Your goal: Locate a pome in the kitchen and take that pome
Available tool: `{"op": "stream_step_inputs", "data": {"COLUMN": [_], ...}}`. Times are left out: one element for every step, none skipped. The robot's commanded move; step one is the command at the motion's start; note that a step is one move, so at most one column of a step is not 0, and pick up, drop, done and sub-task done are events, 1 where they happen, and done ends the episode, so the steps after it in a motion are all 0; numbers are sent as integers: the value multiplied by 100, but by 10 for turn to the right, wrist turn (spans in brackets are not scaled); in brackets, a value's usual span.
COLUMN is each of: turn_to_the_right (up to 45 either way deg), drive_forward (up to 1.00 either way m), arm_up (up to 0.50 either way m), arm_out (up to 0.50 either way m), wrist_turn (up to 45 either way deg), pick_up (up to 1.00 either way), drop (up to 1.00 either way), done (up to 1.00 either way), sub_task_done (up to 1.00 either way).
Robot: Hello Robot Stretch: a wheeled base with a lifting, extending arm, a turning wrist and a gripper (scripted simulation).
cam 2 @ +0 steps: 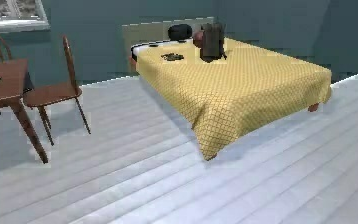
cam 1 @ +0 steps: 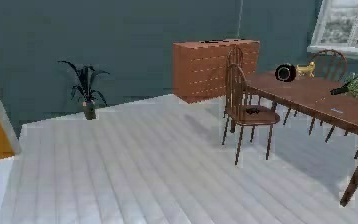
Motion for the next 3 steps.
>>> {"op": "stream_step_inputs", "data": {"turn_to_the_right": [-330,0,-360], "drive_forward": [0,90,0], "arm_up": [0,0,0], "arm_out": [0,0,0], "wrist_turn": [0,0,0], "pick_up": [0,0,0], "drop": [0,0,0], "done": [0,0,0], "sub_task_done": [0,0,0]}}
